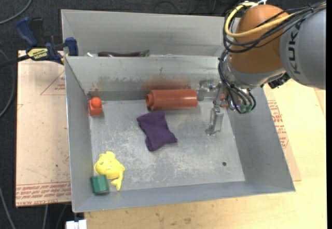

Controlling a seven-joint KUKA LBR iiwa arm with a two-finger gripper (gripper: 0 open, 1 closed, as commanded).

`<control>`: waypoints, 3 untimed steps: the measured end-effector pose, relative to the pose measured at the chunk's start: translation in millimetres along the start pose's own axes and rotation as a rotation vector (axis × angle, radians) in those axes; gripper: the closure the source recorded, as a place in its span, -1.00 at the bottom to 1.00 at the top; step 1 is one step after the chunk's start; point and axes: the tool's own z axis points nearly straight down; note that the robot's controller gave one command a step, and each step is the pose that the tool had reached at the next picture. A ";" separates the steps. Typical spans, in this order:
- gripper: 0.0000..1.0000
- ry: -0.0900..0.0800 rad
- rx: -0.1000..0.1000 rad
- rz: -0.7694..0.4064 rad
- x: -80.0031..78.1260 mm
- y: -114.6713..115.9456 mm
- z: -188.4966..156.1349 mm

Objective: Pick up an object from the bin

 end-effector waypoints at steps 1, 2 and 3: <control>-1.00 -0.002 0.001 -0.023 -13.8 39.6 16.3; -1.00 -0.003 -0.001 -0.145 1.0 93.0 56.2; -1.00 -0.001 -0.004 -0.264 -6.9 112.3 78.8</control>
Offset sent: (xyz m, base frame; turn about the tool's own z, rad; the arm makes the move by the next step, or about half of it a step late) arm -0.0117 0.1103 -0.0729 -0.1778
